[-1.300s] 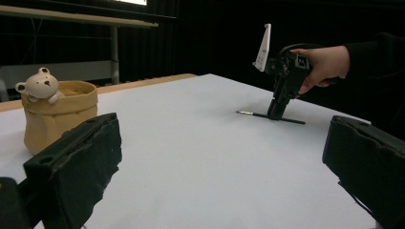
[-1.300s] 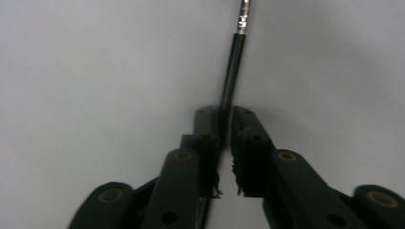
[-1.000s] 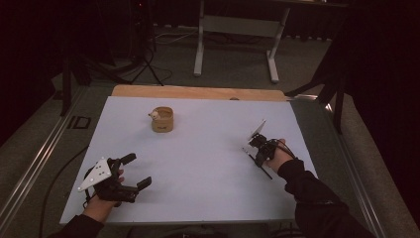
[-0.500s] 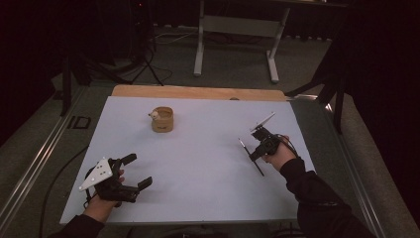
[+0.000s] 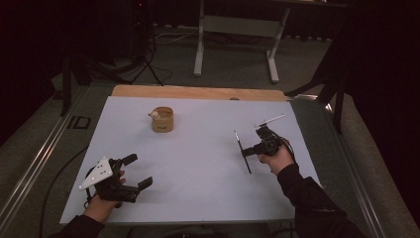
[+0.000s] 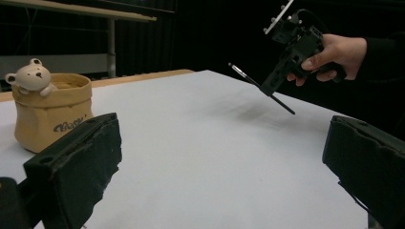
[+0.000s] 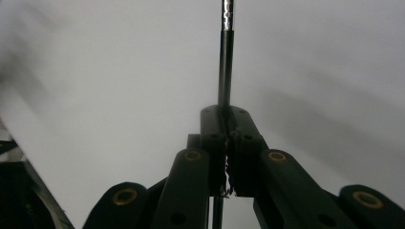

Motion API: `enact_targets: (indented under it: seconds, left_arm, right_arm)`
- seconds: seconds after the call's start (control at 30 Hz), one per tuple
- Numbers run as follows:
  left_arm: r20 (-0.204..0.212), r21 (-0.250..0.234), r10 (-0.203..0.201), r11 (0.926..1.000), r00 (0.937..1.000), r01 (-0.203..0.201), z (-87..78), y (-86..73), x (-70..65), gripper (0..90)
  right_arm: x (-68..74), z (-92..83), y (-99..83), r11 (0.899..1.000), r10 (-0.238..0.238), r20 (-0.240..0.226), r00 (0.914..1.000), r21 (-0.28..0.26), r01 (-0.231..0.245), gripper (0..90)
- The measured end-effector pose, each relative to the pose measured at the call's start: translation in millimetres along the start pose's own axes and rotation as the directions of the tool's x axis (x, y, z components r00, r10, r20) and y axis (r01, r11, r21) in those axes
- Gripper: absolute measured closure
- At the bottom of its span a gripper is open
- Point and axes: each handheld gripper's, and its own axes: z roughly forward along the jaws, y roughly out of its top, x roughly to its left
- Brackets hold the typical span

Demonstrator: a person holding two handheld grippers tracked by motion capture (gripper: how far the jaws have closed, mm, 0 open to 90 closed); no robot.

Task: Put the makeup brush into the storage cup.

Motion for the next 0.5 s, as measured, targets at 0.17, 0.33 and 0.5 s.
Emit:
enact_targets:
  seconds: [0.17, 0.33, 0.5]
  left_arm:
    - [0.022, 0.023, -0.028, 0.9993, 0.9993, 0.028, 2.7, 0.0, -1.3, 0.3]
    - [0.02, 0.04, -0.048, 0.9981, 0.9986, 0.048, 4.1, 2.4, -2.5, 0.3]
    - [0.029, 0.063, -0.099, 0.9933, 0.9947, 0.097, 5.6, 5.6, -1.6, 0.3]
  right_arm:
    - [3.0, -0.3, -6.9, 0.997, 0.0, -0.037, 0.9993, -0.072, -0.003, 86.4]
    - [2.1, 4.5, -16.3, 0.992, -0.015, -0.085, 0.9963, -0.129, 0.004, 86.4]
    - [3.8, 7.6, -23.9, 0.982, -0.043, -0.115, 0.9924, -0.187, 0.021, 86.4]
